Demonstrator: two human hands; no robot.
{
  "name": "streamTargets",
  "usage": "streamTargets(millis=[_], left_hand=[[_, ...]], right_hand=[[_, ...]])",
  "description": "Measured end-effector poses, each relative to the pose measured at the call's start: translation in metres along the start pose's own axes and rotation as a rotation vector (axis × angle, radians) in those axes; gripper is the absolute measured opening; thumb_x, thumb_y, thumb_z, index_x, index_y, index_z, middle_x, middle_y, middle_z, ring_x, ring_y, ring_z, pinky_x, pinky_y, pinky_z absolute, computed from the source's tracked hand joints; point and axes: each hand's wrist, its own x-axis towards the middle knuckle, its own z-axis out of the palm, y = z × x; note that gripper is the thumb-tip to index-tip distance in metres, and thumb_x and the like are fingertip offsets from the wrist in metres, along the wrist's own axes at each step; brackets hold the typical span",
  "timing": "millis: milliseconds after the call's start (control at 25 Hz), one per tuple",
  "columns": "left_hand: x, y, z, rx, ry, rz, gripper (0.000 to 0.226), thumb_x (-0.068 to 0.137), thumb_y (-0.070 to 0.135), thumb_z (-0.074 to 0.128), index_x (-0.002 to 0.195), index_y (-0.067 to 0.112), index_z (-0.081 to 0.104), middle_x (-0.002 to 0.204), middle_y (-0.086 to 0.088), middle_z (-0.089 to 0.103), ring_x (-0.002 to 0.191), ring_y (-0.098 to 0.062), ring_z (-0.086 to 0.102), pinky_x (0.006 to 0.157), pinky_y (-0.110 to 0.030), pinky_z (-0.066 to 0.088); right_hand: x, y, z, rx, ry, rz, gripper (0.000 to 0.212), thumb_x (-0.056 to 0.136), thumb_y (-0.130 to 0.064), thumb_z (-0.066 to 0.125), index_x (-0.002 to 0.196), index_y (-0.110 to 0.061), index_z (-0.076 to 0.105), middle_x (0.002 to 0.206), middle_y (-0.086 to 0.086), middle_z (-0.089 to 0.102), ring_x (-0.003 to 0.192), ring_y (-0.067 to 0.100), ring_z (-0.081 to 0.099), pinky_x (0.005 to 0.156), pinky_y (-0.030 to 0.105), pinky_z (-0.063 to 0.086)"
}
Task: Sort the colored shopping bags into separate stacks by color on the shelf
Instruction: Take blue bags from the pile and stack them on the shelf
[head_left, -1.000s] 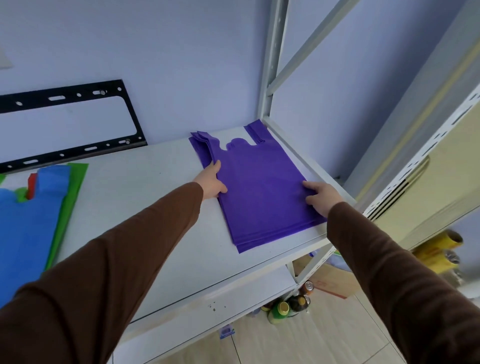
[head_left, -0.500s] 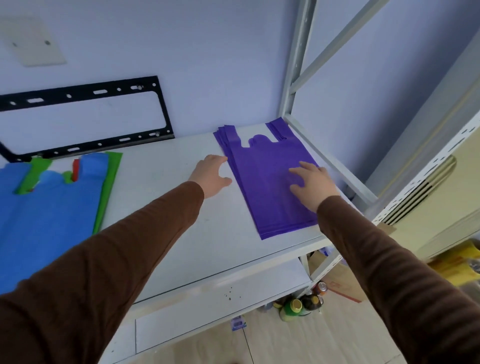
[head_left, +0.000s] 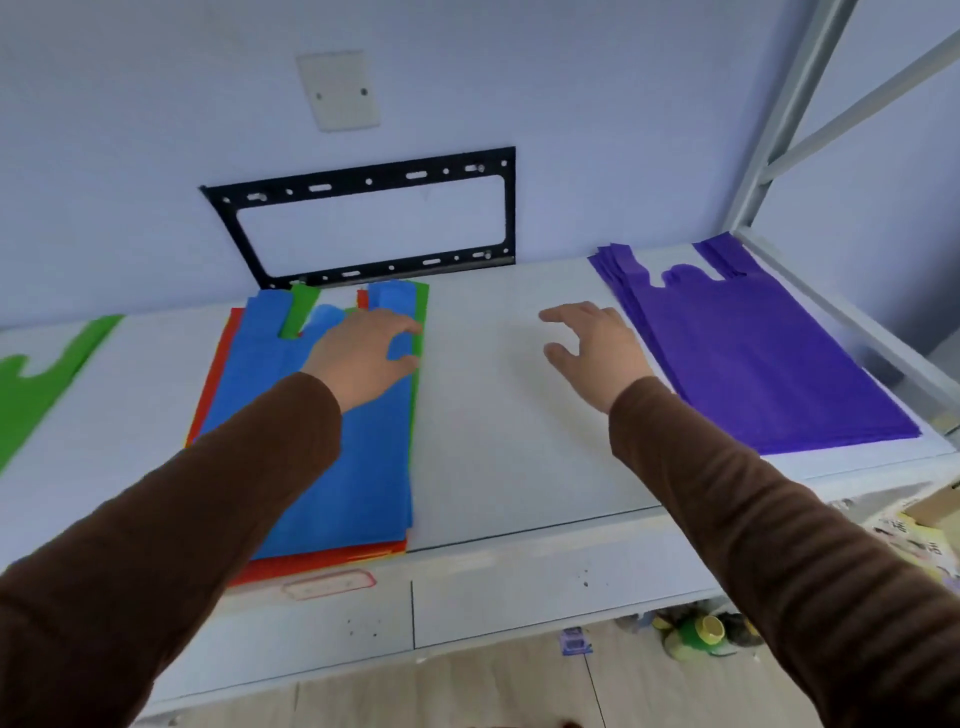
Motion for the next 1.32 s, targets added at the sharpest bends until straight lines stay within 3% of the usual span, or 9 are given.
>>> streamTargets(millis=[240, 440, 520, 640, 760, 920, 1080, 1200, 1320], left_hand=[[-0.069, -0.116, -0.029, 0.008, -0.079, 0.014, 0.041, 0.090, 0.040, 0.063, 0.130, 0.028, 0.057, 0.133, 0.001, 0.056, 0.127, -0.021, 0.046, 0.104, -0.038, 0.038], [-0.120, -0.175, -0.022, -0.012, -0.204, 0.087, 0.048, 0.088, 0.048, 0.063, 0.132, 0.032, 0.054, 0.135, 0.005, 0.056, 0.124, -0.018, 0.046, 0.105, -0.039, 0.039], [-0.137, -0.187, -0.022, -0.023, -0.273, 0.146, 0.062, 0.083, 0.060, 0.060, 0.137, 0.031, 0.051, 0.139, 0.005, 0.051, 0.127, -0.017, 0.042, 0.109, -0.034, 0.034], [-0.158, -0.191, -0.021, 0.027, -0.409, 0.267, 0.102, 0.062, 0.089, 0.045, 0.148, 0.035, 0.035, 0.154, 0.007, 0.033, 0.138, -0.017, 0.027, 0.114, -0.029, 0.020], [-0.166, -0.192, -0.014, 0.188, -0.446, 0.330, 0.112, 0.058, 0.091, 0.049, 0.152, 0.039, 0.019, 0.161, 0.007, 0.017, 0.144, -0.018, 0.017, 0.118, -0.032, 0.016], [-0.161, -0.193, -0.012, 0.251, -0.329, 0.405, 0.085, 0.070, 0.075, 0.048, 0.146, 0.040, 0.032, 0.151, 0.009, 0.037, 0.132, -0.018, 0.036, 0.112, -0.034, 0.029], [-0.151, -0.193, -0.024, 0.084, -0.304, 0.385, 0.041, 0.084, 0.062, 0.056, 0.116, 0.036, 0.062, 0.106, 0.014, 0.065, 0.097, -0.014, 0.057, 0.084, -0.035, 0.047], [-0.137, -0.197, -0.030, 0.051, -0.276, 0.345, 0.034, 0.089, 0.058, 0.055, 0.097, 0.027, 0.066, 0.074, 0.007, 0.057, 0.073, -0.013, 0.053, 0.060, -0.030, 0.038], [-0.127, -0.198, -0.030, -0.008, -0.208, 0.298, 0.037, 0.088, 0.059, 0.056, 0.093, 0.023, 0.065, 0.077, 0.004, 0.059, 0.077, -0.020, 0.056, 0.062, -0.034, 0.040]], right_hand=[[-0.036, -0.115, 0.071, 0.000, -0.068, -0.028, 0.040, 0.090, -0.032, 0.057, 0.129, -0.028, 0.055, 0.123, -0.002, 0.061, 0.111, 0.023, 0.052, 0.094, 0.041, 0.044], [-0.075, -0.168, 0.118, -0.041, -0.208, 0.030, 0.051, 0.089, -0.044, 0.060, 0.136, -0.030, 0.048, 0.136, -0.001, 0.053, 0.122, 0.023, 0.046, 0.104, 0.044, 0.039], [-0.089, -0.174, 0.128, -0.059, -0.255, 0.052, 0.059, 0.086, -0.053, 0.061, 0.138, -0.031, 0.046, 0.139, -0.002, 0.050, 0.124, 0.022, 0.043, 0.106, 0.044, 0.037], [-0.108, -0.185, 0.135, -0.127, -0.276, 0.025, 0.076, 0.075, -0.072, 0.054, 0.140, -0.033, 0.044, 0.144, -0.006, 0.045, 0.130, 0.021, 0.038, 0.111, 0.043, 0.031], [-0.118, -0.199, 0.145, -0.196, -0.338, -0.090, 0.089, 0.068, -0.080, 0.051, 0.144, -0.034, 0.040, 0.150, -0.007, 0.040, 0.136, 0.019, 0.032, 0.118, 0.041, 0.021], [-0.119, -0.203, 0.153, -0.180, -0.342, -0.100, 0.081, 0.076, -0.065, 0.065, 0.145, -0.030, 0.040, 0.151, -0.008, 0.038, 0.137, 0.017, 0.029, 0.116, 0.036, 0.024], [-0.114, -0.202, 0.148, -0.122, -0.361, -0.053, 0.072, 0.080, -0.062, 0.063, 0.142, -0.029, 0.046, 0.147, -0.009, 0.044, 0.133, 0.016, 0.033, 0.113, 0.039, 0.031], [-0.107, -0.210, 0.147, -0.158, -0.339, -0.045, 0.066, 0.082, -0.065, 0.057, 0.137, -0.030, 0.051, 0.137, -0.007, 0.054, 0.124, 0.019, 0.041, 0.105, 0.040, 0.038], [-0.099, -0.231, 0.150, -0.117, -0.316, -0.041, 0.072, 0.078, -0.066, 0.061, 0.139, -0.032, 0.045, 0.127, -0.005, 0.058, 0.115, 0.019, 0.048, 0.099, 0.038, 0.041]])
